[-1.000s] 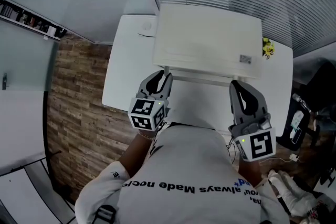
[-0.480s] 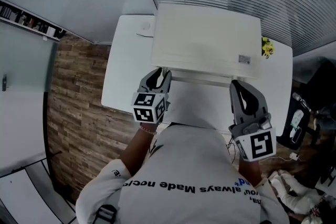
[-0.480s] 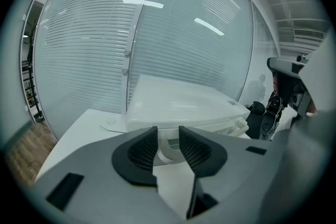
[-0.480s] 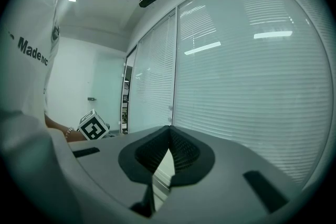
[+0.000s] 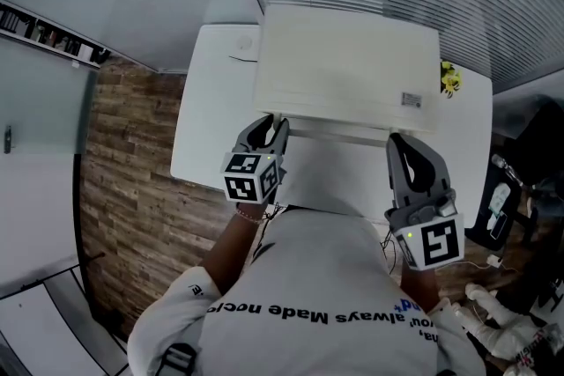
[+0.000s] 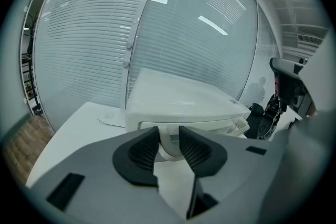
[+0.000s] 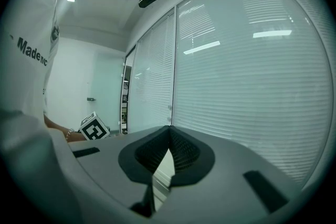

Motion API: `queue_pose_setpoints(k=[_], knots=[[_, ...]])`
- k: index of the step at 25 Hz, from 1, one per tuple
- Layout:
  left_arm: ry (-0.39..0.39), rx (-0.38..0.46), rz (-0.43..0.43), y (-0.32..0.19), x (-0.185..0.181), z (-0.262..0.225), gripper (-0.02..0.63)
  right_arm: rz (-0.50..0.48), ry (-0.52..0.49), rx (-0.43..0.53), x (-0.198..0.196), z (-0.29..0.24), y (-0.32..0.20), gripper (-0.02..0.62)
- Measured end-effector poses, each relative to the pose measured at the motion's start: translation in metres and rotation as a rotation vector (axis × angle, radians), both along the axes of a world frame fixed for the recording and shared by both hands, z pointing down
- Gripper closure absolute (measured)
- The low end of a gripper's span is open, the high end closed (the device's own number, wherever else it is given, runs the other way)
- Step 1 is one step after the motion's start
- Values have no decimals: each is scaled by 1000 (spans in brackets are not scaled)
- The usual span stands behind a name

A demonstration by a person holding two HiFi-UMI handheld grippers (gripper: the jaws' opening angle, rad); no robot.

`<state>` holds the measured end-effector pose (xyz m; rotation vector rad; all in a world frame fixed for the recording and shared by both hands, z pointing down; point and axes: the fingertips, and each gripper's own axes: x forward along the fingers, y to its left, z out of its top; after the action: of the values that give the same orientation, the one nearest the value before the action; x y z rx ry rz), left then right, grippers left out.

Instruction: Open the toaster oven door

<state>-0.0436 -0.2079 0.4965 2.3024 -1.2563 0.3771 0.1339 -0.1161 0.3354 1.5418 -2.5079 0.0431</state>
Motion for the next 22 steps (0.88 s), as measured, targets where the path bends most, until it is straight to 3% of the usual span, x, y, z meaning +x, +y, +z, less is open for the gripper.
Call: queue_pose_setpoints(k=[22], knots=[[-7, -27, 36, 14, -3, 6, 479, -1, -7, 0, -14, 0, 5, 588]])
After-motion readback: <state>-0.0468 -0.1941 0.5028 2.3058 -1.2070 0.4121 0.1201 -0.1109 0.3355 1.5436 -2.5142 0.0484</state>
